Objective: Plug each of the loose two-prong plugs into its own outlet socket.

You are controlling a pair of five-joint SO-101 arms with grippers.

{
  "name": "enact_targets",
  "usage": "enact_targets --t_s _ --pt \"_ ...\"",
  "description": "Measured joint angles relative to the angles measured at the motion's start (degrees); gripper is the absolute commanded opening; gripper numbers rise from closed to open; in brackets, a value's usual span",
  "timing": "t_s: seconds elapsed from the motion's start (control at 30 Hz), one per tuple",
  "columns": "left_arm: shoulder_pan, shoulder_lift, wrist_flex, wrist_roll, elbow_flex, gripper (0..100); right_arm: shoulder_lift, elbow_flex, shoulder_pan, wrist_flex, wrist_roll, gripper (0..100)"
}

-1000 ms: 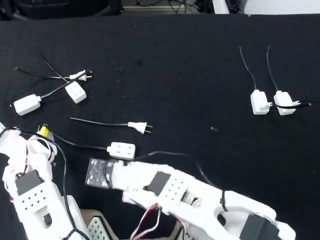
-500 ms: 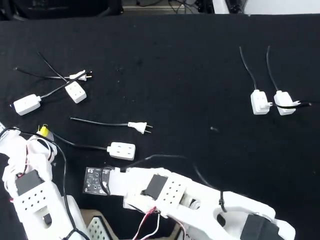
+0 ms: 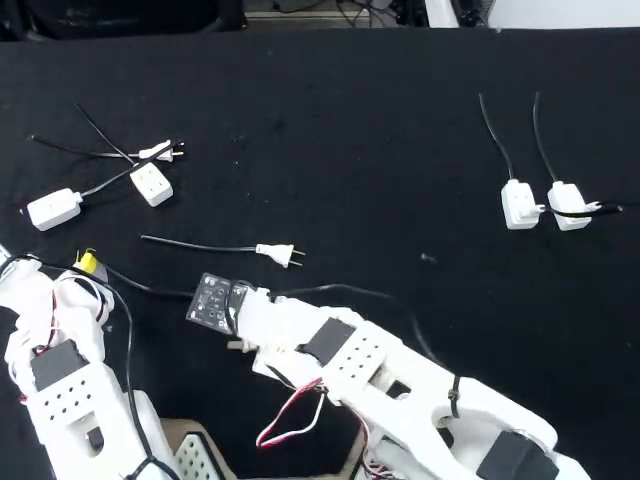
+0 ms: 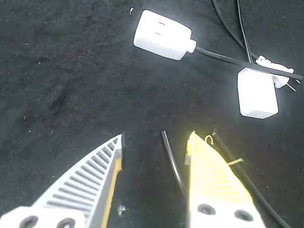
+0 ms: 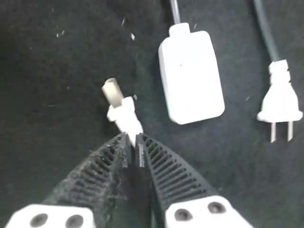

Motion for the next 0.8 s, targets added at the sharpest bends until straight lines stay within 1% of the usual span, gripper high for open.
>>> enact_targets --t_s 0.13,0.2,0.33,0.47,0.8 --pt "0.0 0.0 0.0 0.0 0.0 22 0.0 -0.1 -4.0 1.2 -3.5 9.3" --pt "0.0 0.0 0.0 0.0 0.0 22 0.0 -0.1 -6.2 1.5 -3.5 9.5" --pt "0.0 0.0 0.0 0.0 0.0 22 0.7 -0.1 -7.7 1.4 -2.5 9.3" --pt "0.0 0.0 0.0 0.0 0.0 22 2.3 -0.2 -7.8 -0.4 1.9 9.3" --pt "0.0 0.0 0.0 0.0 0.0 22 5.6 -0.3 -4.0 -6.3 6.4 9.3"
